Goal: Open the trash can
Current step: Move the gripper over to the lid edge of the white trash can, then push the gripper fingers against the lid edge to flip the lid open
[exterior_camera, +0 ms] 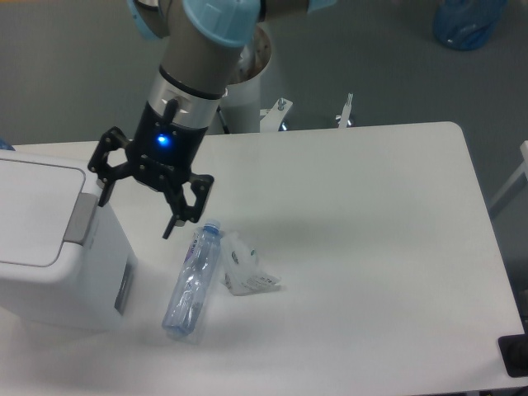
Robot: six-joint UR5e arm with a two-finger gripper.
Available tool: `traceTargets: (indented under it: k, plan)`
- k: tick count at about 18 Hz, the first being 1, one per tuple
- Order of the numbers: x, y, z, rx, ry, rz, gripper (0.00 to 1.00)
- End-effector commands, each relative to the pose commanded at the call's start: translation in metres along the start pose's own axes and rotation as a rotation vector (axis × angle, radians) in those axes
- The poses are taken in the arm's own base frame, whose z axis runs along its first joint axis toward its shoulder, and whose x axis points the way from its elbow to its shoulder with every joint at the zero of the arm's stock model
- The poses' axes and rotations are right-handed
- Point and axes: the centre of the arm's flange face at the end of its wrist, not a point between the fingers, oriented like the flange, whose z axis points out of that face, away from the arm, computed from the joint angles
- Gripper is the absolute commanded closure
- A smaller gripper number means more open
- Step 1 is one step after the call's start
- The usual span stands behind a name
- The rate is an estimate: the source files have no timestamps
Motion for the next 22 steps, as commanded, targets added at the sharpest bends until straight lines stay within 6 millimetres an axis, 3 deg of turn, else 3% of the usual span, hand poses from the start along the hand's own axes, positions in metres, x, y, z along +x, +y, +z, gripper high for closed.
traceTargets:
  k: [2,8,22]
  plan:
    - [0.009,0.000,0.009,-0.009,0.010,0.014,0.00]
    - [0.001,0.000,0.023,-0.012,0.007,0.019,0.00]
    - [-0.001,0.009,0.034,-0.023,0.011,0.014,0.00]
